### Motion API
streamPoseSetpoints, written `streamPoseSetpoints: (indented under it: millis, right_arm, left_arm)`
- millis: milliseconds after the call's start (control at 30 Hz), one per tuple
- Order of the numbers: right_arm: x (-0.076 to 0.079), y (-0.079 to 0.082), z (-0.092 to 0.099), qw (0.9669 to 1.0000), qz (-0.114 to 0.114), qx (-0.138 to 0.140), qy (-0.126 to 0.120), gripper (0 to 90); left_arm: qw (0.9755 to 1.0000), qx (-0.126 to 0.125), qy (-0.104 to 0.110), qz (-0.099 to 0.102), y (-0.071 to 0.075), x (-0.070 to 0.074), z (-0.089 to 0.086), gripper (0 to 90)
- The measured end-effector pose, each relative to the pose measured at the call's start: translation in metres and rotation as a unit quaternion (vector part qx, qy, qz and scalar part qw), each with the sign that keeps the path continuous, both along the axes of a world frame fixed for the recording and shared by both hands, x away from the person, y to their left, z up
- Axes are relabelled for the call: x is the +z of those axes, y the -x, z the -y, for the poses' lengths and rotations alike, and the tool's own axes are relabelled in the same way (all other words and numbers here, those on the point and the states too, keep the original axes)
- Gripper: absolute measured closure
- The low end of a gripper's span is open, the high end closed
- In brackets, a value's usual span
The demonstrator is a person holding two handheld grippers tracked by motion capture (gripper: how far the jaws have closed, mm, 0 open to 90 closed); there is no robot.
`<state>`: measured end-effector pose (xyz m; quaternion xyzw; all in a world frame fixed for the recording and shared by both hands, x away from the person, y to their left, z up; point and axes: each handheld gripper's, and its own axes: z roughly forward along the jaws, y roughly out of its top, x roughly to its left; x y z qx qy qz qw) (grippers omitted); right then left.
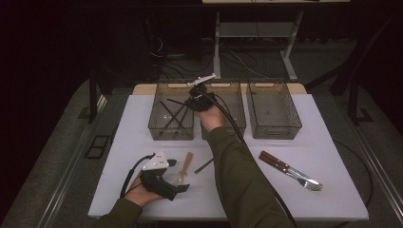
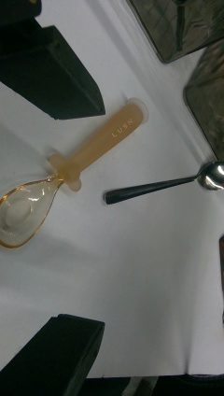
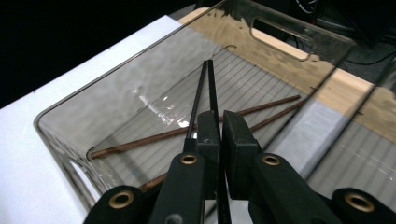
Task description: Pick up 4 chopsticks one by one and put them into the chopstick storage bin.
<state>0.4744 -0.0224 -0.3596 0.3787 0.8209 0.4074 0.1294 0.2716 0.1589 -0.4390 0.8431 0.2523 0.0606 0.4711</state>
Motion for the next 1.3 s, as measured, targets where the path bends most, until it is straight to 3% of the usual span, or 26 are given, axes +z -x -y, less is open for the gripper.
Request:
streamPoseSetpoints:
  millis: [433,500,567,667,900,1300]
  right_arm:
    - [-0.011,-0.014,-0.043,0.9996,-0.001,0.002,0.028,83.6]
    - [-0.011,-0.014,-0.045,0.9996,0.004,-0.004,0.027,67.1]
    - [-0.010,-0.015,-0.043,0.9999,-0.005,-0.006,0.010,57.3]
    - [-0.008,-0.014,-0.038,0.9998,-0.018,-0.008,0.007,51.4]
    - [-0.001,-0.006,-0.022,0.9992,-0.035,0.011,-0.017,48.2]
    - [0.005,0.019,-0.007,0.9976,-0.030,0.056,-0.028,40.5]
  left_arm:
    - [1.0000,-0.002,0.003,0.001,0.000,0.001,0.000,0.0]
    - [1.0000,-0.002,0.003,0.002,0.000,0.001,-0.001,0.0]
    - [1.0000,-0.003,0.003,0.002,0.000,0.001,-0.001,0.0]
    - [1.0000,-0.005,0.003,0.004,0.000,0.001,0.000,0.0]
    - [1.0000,-0.003,-0.001,0.003,0.000,0.001,0.000,0.0]
    - [1.0000,-0.003,-0.003,0.006,0.000,0.001,0.000,0.0]
